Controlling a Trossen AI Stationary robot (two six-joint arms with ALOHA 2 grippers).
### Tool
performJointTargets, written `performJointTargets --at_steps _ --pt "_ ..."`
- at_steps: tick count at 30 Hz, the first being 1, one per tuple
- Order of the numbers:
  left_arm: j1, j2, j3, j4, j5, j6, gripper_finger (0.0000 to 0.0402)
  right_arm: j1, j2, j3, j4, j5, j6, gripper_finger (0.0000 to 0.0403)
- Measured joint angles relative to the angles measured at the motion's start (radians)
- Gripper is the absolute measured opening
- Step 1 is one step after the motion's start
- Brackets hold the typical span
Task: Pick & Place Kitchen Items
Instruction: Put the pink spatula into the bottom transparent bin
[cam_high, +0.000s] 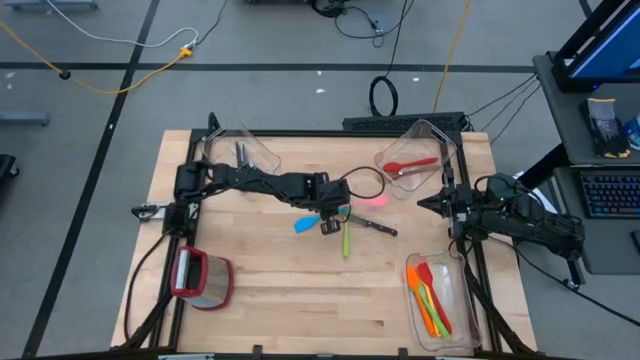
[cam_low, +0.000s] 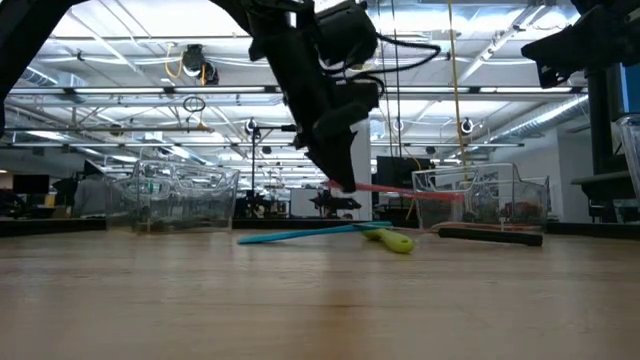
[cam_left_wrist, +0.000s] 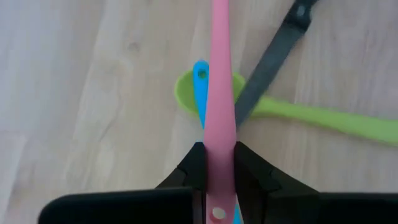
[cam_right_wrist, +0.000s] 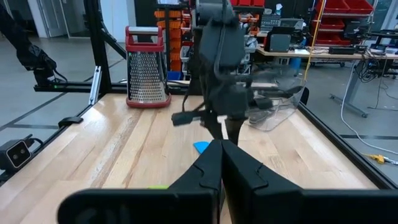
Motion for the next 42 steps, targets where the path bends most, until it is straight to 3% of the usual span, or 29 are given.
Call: performJointTargets --at_steps 15,22,29,33,42 --pt "0.035 -0.181 0.0 0.105 0.028 -0.077 0.0042 0.0 0.004 0.0 0.046 0.0 0.0 0.0" --pt "0.072 -0.248 0.001 0.279 0.164 -0.174 0.0042 0.0 0.004 0.0 0.164 0.002 0.038 0.0" --pt "0.086 -0.269 0.001 0.565 0.335 -0.303 0.0042 0.0 0.035 -0.001 0.262 0.001 0.129 0.0" --pt "0.08 -0.267 0.001 0.703 0.413 -0.373 0.0042 0.0 0.109 -0.007 0.402 0.0 0.189 0.0" --pt "0.039 -0.268 0.001 0.832 0.495 -0.449 0.0042 0.0 0.402 -0.106 0.994 -0.004 0.287 0.002"
